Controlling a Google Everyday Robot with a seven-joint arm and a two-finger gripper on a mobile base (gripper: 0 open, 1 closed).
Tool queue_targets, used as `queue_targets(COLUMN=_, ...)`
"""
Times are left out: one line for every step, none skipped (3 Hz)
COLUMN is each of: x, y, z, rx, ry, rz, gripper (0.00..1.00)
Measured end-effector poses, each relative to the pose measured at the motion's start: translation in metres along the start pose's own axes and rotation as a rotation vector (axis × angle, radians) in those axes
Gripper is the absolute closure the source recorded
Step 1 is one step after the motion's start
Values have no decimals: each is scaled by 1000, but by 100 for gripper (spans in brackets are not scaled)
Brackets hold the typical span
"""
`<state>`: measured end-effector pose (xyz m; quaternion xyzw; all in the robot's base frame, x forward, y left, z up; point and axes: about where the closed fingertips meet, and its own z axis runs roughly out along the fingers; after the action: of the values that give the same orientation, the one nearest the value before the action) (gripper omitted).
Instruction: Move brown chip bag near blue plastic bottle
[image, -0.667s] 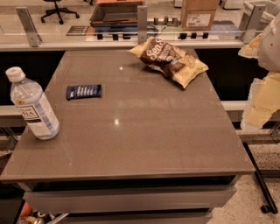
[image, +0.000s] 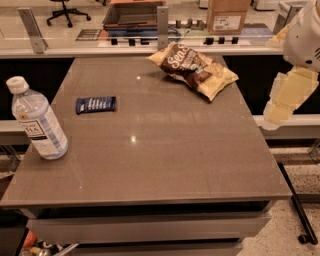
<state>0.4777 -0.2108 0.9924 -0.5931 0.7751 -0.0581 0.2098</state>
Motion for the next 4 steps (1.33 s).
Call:
queue_targets(x=-17, y=-42, z=20, rx=72, ry=-33, rz=41, gripper=0)
queue_targets(x=-38, y=-87, z=43, rx=145, ry=-75, rz=96, gripper=0)
queue_targets(x=-54, y=-129, z=75, rx=158, ry=-124, rz=162, gripper=0)
queue_targets(x=-59, y=-161, z=117, rx=106, ry=-173, rz=210, gripper=0)
